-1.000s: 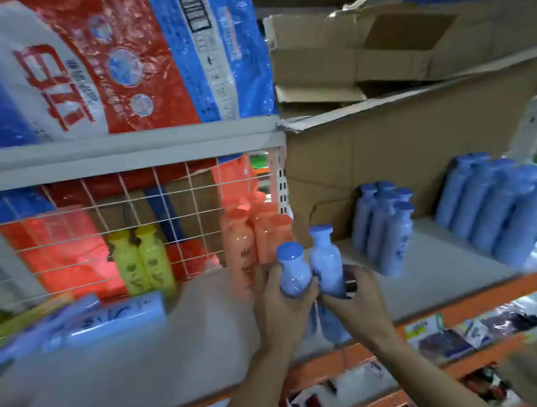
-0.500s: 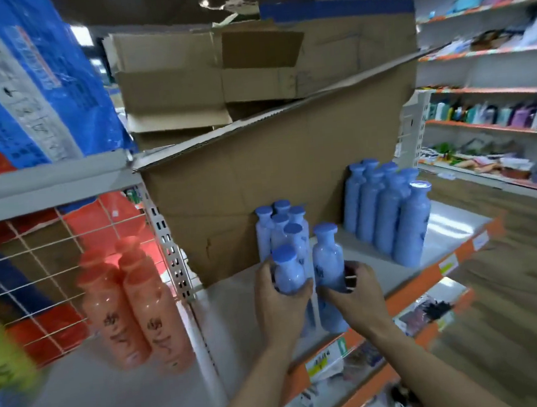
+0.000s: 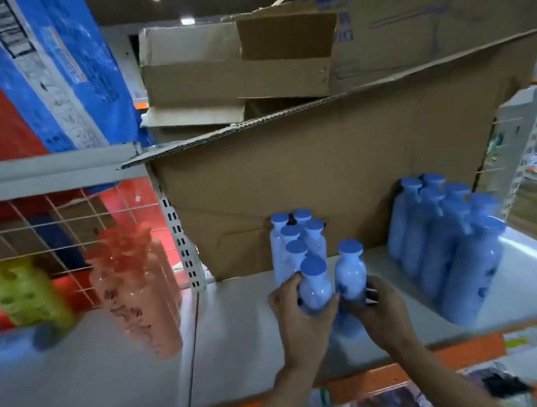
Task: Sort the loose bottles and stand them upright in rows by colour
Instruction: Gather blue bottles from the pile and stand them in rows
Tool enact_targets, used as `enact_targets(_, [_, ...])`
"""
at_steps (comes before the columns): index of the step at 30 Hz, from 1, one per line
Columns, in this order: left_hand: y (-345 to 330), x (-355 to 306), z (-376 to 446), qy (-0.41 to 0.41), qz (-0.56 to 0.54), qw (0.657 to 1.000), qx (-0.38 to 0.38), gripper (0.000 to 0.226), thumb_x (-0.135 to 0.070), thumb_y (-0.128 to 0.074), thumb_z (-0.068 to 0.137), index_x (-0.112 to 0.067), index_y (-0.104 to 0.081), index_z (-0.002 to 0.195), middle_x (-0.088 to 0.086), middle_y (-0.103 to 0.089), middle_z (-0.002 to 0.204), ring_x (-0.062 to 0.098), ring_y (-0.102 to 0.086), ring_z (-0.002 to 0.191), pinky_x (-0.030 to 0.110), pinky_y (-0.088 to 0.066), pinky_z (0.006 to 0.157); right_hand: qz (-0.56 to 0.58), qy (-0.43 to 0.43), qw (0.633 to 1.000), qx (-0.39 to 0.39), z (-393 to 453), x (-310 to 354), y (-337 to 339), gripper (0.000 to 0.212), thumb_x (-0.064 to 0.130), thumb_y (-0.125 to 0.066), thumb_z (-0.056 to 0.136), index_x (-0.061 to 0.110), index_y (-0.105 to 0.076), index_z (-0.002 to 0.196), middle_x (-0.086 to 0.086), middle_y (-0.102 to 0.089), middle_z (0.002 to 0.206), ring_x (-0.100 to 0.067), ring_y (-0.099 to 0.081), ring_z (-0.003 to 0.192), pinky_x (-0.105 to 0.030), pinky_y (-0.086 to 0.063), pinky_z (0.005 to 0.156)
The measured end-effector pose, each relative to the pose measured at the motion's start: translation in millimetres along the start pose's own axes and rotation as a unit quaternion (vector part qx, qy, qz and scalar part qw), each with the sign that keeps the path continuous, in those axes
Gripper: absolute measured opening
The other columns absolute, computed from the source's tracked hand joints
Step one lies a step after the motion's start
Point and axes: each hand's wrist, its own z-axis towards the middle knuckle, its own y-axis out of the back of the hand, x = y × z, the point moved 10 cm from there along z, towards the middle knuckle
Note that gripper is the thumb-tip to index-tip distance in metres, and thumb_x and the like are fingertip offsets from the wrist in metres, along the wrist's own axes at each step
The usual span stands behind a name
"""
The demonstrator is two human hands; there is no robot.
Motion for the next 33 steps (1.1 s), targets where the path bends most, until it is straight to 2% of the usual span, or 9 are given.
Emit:
enact_targets(5, [-0.1, 9.4, -15.0, 0.026, 0.034, 0.999, -0.016, 0.052, -0.045, -0.076, 0.066, -0.057, -0.051, 0.11, -0.017, -0.046, 0.11, 0.01, -0.052, 0.107, 0.032, -0.048, 0.095, 0.044, -0.001, 0.996, 0.082, 7.5, -20.8, -15.6, 0.029, 0.008, -0.075, 0.076, 0.015, -0.063, 0.102, 0.003, -0.07, 0.095, -0.006, -0.065, 0.082, -0.008, -0.047, 0.062])
enact_targets(9, [-12.2, 4.4, -21.8, 0.042, 0.07, 0.996, 0.027, 0.047, -0.037, -0.071, 0.075, -0.05, -0.051, 0.114, -0.022, -0.054, 0.11, 0.004, -0.055, 0.106, 0.025, -0.048, 0.09, 0.049, 0.017, 0.993, 0.108, 6.8, -22.0, -15.3, 0.035, 0.001, -0.071, 0.076, 0.024, -0.057, 0.098, 0.004, -0.068, 0.094, -0.008, -0.064, 0.083, -0.006, -0.046, 0.065])
enact_targets(12, [-25.7, 11.8, -24.2, 0.067, 0.096, 0.992, 0.036, 0.066, -0.044, -0.082, 0.063, -0.036, -0.049, 0.12, -0.008, -0.054, 0.116, 0.016, -0.055, 0.112, 0.039, -0.05, 0.091, 0.026, 0.026, 0.993, 0.116, 6.9, -20.0, -14.6, 0.043, 0.0, -0.069, 0.073, 0.032, -0.054, 0.096, 0.001, -0.067, 0.091, -0.019, -0.062, 0.081, -0.023, -0.049, 0.071])
enact_targets(14, [-29.1, 19.0, -22.9, 0.089, 0.1, 0.99, 0.038, 0.081, -0.044, -0.088, 0.051, -0.029, -0.048, 0.12, -0.007, -0.046, 0.117, 0.015, -0.05, 0.113, 0.036, -0.049, 0.093, 0.027, 0.028, 0.991, 0.124, 5.2, -19.6, -16.2, 0.043, 0.006, -0.069, 0.072, 0.036, -0.052, 0.098, 0.001, -0.067, 0.092, -0.023, -0.063, 0.084, -0.035, -0.051, 0.074])
enact_targets(16, [-24.2, 22.5, -18.6, 0.114, 0.083, 0.99, 0.028, 0.079, -0.03, -0.089, 0.053, -0.032, -0.047, 0.119, -0.006, -0.037, 0.116, 0.01, -0.047, 0.112, 0.023, -0.046, 0.094, 0.045, 0.038, 0.989, 0.134, 4.5, -17.7, -17.6, 0.042, 0.01, -0.071, 0.074, 0.034, -0.053, 0.103, 0.005, -0.067, 0.097, -0.019, -0.064, 0.089, -0.034, -0.051, 0.077])
enact_targets(20, [-13.8, 16.7, -14.6, 0.062, 0.003, 0.997, 0.035, 0.067, 0.006, -0.076, 0.071, -0.022, -0.045, 0.124, -0.001, -0.052, 0.121, 0.012, -0.057, 0.11, 0.02, -0.048, 0.089, 0.056, 0.033, 0.986, 0.15, 9.7, -20.9, -20.1, 0.044, 0.001, -0.07, 0.077, 0.026, -0.054, 0.109, 0.008, -0.065, 0.101, -0.011, -0.062, 0.095, -0.019, -0.046, 0.077])
enact_targets(25, [-6.7, 29.8, -27.7, 0.076, 0.108, 0.991, 0.018, 0.071, -0.037, -0.08, 0.057, -0.045, -0.04, 0.115, -0.034, -0.03, 0.115, 0.004, -0.04, 0.111, 0.011, -0.041, 0.087, 0.053, 0.045, 0.984, 0.161, 16.2, -19.6, -31.7, 0.043, 0.003, -0.069, 0.079, 0.028, -0.052, 0.11, 0.005, -0.063, 0.106, -0.014, -0.061, 0.098, -0.03, -0.05, 0.085])
enact_targets(30, [-3.5, 31.7, -27.5, 0.085, 0.055, 0.995, 0.02, 0.065, -0.012, -0.077, 0.07, -0.031, -0.043, 0.122, -0.009, -0.051, 0.122, 0.0, -0.056, 0.105, 0.012, -0.047, 0.084, 0.045, 0.056, 0.983, 0.168, 24.6, -17.8, -45.1, 0.041, 0.007, -0.069, 0.08, 0.018, -0.055, 0.117, 0.004, -0.064, 0.109, -0.014, -0.061, 0.099, -0.032, -0.05, 0.085])
enact_targets(33, [0.5, 39.6, -31.0, 0.08, 0.067, 0.994, 0.018, 0.064, -0.026, -0.077, 0.069, -0.032, -0.043, 0.123, -0.007, -0.049, 0.123, 0.004, -0.053, 0.113, 0.02, -0.048, 0.092, 0.044, 0.052, 0.983, 0.172, 27.9, -13.6, -48.3, 0.041, 0.002, -0.067, 0.08, 0.017, -0.054, 0.115, 0.004, -0.062, 0.104, -0.013, -0.059, 0.093, -0.029, -0.049, 0.083])
